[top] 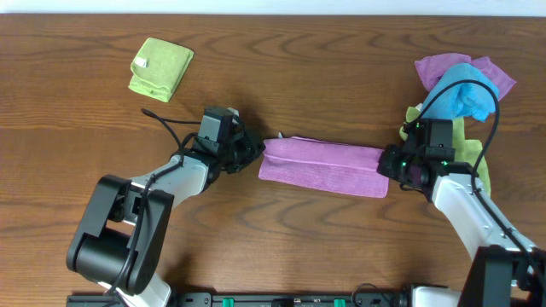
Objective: Fold the cloth
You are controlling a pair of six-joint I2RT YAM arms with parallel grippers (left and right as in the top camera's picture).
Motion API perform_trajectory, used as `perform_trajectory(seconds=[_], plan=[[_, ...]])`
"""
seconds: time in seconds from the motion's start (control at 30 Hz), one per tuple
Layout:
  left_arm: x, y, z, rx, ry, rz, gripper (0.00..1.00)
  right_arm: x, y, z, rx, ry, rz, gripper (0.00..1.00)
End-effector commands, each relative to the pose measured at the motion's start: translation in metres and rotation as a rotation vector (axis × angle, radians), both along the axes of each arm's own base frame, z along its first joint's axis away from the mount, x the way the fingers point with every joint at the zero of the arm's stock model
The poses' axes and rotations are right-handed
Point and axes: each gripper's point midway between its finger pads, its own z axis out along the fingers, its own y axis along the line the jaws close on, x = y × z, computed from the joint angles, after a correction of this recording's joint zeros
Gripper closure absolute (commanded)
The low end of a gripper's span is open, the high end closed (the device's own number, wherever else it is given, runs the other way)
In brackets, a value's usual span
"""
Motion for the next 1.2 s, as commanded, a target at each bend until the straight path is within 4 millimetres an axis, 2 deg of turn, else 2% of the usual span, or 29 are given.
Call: perform_trajectory(seconds=[0.0, 0.03, 0.07, 0.17, 0.33, 0.5, 0.57, 0.6, 0.63, 0.67, 0.7, 0.8, 0.87, 0.97, 1.17], plan=[[0.005, 0.004, -0.004, 0.02, -0.002, 0.023, 0.94, 0.003, -0.01, 0.001, -0.047, -0.003, -0.018, 0.64], [0.005, 0.004, -0.004, 0.02, -0.002, 0.023, 0.94, 0.003, -0.011, 0.001, -0.056, 0.001, -0.023, 0.52], [0.005, 0.003, -0.003, 0.015, -0.001, 0.018, 0.94, 0.002, -0.013, 0.0, -0.065, 0.005, -0.027, 0.48], [0.005, 0.002, 0.002, 0.0, -0.013, -0.003, 0.94, 0.0, -0.015, -0.001, -0.074, 0.015, -0.031, 0.46], [0.007, 0.01, 0.02, 0.009, -0.054, -0.02, 0.77, -0.001, -0.015, -0.001, -0.074, 0.02, -0.031, 0.44], [0.001, 0.024, 0.035, 0.042, -0.065, -0.028, 0.69, -0.003, -0.015, -0.002, -0.073, 0.028, -0.031, 0.43], [-0.001, 0.026, 0.044, 0.041, -0.071, -0.025, 0.69, -0.003, -0.015, -0.002, -0.073, 0.027, -0.031, 0.43], [-0.002, 0.025, 0.053, 0.031, -0.09, -0.027, 0.73, -0.004, -0.015, -0.001, -0.073, 0.026, -0.031, 0.42], [-0.001, 0.023, 0.066, 0.009, -0.115, -0.028, 0.8, -0.004, -0.015, 0.0, -0.073, 0.025, -0.032, 0.41], [-0.001, 0.021, 0.073, -0.002, -0.128, -0.027, 0.92, -0.004, -0.015, 0.001, -0.074, 0.025, -0.032, 0.33], [0.0, 0.018, 0.08, -0.009, -0.147, -0.033, 0.94, -0.005, -0.015, 0.001, -0.073, 0.025, -0.032, 0.2], [-0.002, 0.003, 0.093, -0.016, -0.179, -0.063, 0.94, -0.006, -0.015, 0.001, -0.074, 0.031, -0.032, 0.12], [-0.004, -0.005, 0.091, 0.003, -0.184, -0.076, 0.94, -0.007, -0.015, 0.0, -0.073, 0.033, -0.032, 0.1], [-0.009, -0.016, 0.076, 0.069, -0.177, -0.077, 0.94, -0.007, -0.015, 0.0, -0.069, 0.036, -0.04, 0.08], [-0.013, -0.025, 0.029, 0.155, -0.107, -0.077, 0.94, -0.007, -0.011, 0.0, -0.044, 0.036, -0.035, 0.08]])
